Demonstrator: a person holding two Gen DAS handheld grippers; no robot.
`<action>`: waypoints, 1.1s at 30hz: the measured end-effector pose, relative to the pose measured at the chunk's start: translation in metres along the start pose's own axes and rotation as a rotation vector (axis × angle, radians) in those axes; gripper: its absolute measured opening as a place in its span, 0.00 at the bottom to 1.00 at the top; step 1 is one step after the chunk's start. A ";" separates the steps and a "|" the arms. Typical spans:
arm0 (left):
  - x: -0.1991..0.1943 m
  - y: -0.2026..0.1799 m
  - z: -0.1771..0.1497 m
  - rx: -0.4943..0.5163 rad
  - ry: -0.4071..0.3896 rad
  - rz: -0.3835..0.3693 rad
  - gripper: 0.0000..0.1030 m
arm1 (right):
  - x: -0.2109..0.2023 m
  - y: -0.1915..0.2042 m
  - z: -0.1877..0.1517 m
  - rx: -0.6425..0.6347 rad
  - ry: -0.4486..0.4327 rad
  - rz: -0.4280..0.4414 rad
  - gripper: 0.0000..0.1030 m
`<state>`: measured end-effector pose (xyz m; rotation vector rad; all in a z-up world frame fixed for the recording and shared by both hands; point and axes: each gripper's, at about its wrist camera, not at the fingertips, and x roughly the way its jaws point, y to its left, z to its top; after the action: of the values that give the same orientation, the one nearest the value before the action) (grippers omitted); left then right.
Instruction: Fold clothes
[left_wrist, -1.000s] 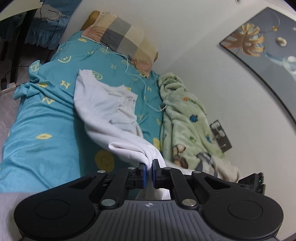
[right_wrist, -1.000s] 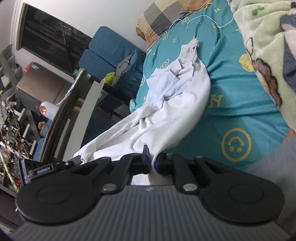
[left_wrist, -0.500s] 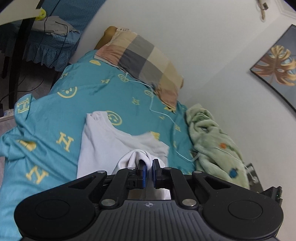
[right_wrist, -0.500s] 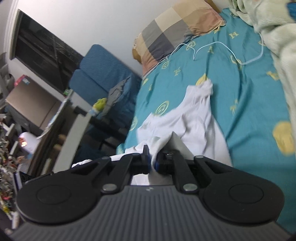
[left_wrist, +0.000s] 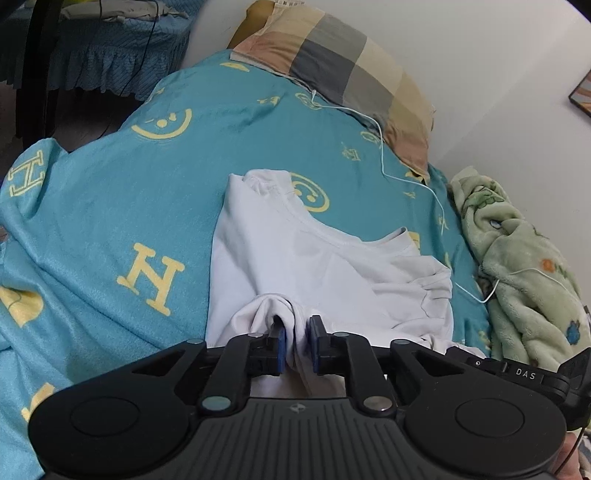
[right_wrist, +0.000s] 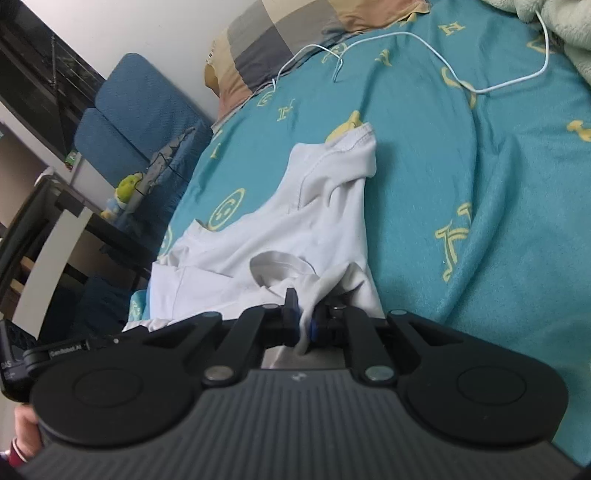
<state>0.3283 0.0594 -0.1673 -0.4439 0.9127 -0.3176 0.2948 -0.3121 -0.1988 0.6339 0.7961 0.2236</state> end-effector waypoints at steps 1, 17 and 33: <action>-0.005 -0.003 -0.001 0.002 -0.003 0.003 0.25 | -0.001 0.001 0.000 0.009 0.000 -0.002 0.10; -0.134 -0.047 -0.078 0.017 -0.040 0.021 0.80 | -0.117 0.055 -0.023 -0.001 -0.078 -0.044 0.69; -0.143 -0.048 -0.147 -0.058 0.077 0.046 0.80 | -0.143 0.046 -0.106 0.078 0.065 -0.110 0.69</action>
<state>0.1228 0.0473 -0.1236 -0.4659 1.0077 -0.2687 0.1220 -0.2876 -0.1415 0.6567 0.9031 0.1141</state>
